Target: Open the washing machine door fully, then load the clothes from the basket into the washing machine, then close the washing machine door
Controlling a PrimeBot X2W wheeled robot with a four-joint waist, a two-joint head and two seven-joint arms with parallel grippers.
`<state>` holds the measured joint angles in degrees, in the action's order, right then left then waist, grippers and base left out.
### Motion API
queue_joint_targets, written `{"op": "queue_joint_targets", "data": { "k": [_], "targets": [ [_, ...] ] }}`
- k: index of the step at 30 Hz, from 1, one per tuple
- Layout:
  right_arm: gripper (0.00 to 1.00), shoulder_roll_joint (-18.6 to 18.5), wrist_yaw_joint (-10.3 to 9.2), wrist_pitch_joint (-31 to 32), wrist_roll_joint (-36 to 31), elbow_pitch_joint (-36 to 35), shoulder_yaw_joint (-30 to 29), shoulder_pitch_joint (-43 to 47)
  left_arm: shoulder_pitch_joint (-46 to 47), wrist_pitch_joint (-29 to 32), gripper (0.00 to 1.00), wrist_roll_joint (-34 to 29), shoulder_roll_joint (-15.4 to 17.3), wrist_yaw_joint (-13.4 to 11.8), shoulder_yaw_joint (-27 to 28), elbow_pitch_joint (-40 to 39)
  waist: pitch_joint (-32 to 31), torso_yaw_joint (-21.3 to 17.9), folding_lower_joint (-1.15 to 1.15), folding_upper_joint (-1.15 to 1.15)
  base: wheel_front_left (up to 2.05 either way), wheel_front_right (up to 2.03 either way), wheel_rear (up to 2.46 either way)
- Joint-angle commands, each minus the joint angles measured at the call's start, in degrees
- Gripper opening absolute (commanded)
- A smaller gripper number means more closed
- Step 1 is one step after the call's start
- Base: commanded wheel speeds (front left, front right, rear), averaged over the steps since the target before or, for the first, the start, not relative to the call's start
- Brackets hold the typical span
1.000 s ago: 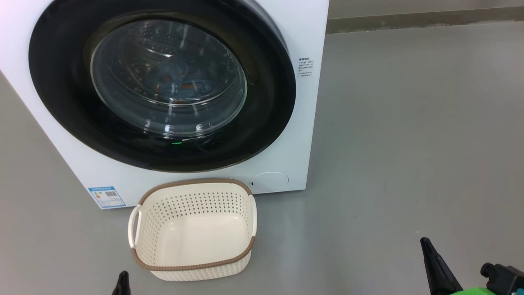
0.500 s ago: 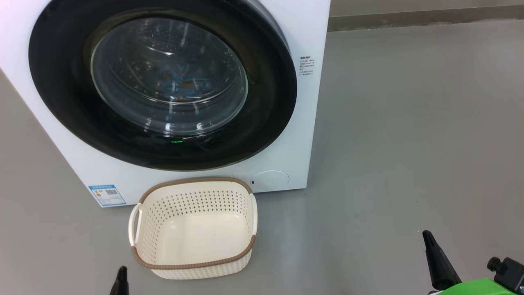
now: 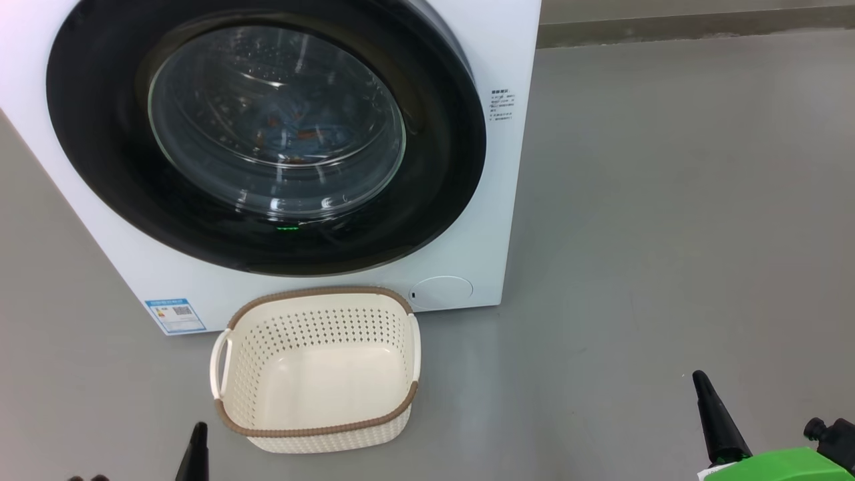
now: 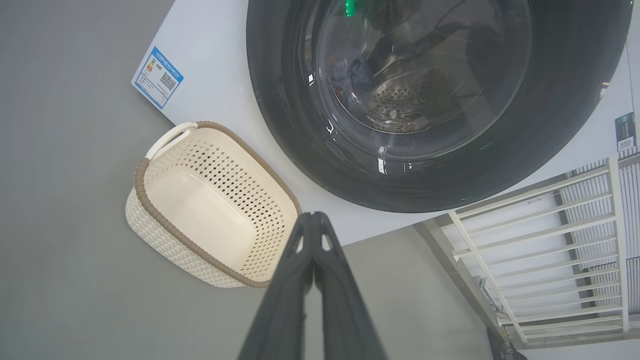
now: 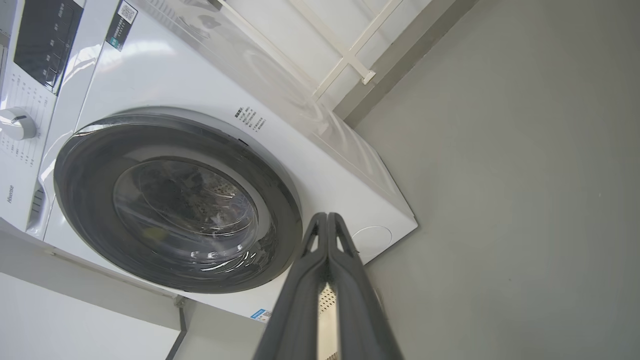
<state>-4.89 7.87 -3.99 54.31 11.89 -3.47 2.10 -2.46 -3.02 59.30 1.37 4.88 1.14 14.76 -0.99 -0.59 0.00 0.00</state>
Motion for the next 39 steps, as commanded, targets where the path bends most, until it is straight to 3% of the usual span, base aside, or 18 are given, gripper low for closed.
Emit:
{"op": "queue_joint_targets", "data": {
  "k": [1,39],
  "targets": [
    [0.00,-0.3,-0.23,0.6,1.8,-1.1,0.3,-2.7,3.0,0.3,0.00,1.4,1.0,0.6,1.5,-1.1,0.0,0.0,0.00,0.00,0.00,0.00,0.00],
    [0.00,0.9,-0.34,7.1,27.4,1.1,-1.5,-6.5,6.9,6.7,0.00,23.4,1.4,2.0,4.2,-0.8,0.8,0.4,0.00,0.00,0.00,0.00,0.00]
  ]
}}
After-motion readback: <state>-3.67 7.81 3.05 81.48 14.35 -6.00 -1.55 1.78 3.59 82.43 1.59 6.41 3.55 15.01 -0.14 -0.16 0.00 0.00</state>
